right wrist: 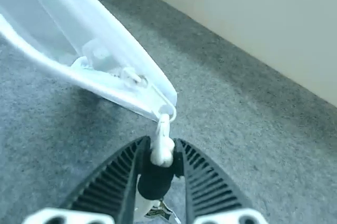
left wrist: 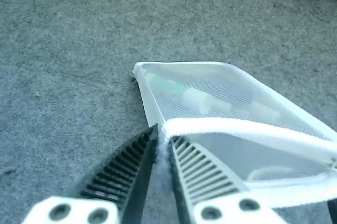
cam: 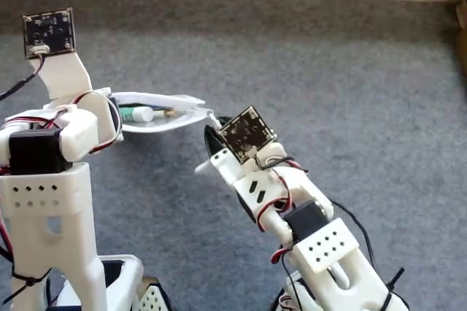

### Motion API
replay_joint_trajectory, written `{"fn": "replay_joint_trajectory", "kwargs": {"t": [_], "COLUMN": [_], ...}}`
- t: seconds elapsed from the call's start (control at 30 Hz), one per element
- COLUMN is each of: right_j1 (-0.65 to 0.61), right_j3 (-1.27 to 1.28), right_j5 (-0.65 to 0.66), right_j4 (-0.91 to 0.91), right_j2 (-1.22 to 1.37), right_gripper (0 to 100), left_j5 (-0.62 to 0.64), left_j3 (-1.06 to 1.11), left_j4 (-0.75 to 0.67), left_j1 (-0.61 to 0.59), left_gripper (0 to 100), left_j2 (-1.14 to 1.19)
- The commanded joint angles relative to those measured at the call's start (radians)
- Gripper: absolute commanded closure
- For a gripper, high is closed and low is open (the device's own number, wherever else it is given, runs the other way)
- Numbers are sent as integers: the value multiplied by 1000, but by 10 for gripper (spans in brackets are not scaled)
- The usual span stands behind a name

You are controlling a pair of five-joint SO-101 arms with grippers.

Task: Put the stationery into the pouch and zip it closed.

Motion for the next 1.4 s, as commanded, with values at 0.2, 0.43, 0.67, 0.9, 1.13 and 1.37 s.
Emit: {"fn": "replay_joint_trajectory", "kwargs": {"t": [0.2,0.43,0.67,0.9,1.13,1.37], "right_j1": [-117,-111,-111,-113,-117,-117], "right_j3": [-18,-18,-18,19,174,269], "right_j5": [95,89,87,97,161,204], "right_j4": [182,254,328,344,346,346], "right_j2": [-54,-56,-61,-263,-441,-536], "right_gripper": [993,993,993,993,993,993], "left_j5": [-46,-52,-147,-259,-344,-476], "left_j3": [2,-8,-36,-47,-38,-38], "left_j4": [-38,-38,-40,-123,-215,-212], "left_j1": [-10,67,194,325,424,558], "left_gripper": [811,808,807,807,806,805], "left_j2": [-2,-2,-2,-2,7,8]}}
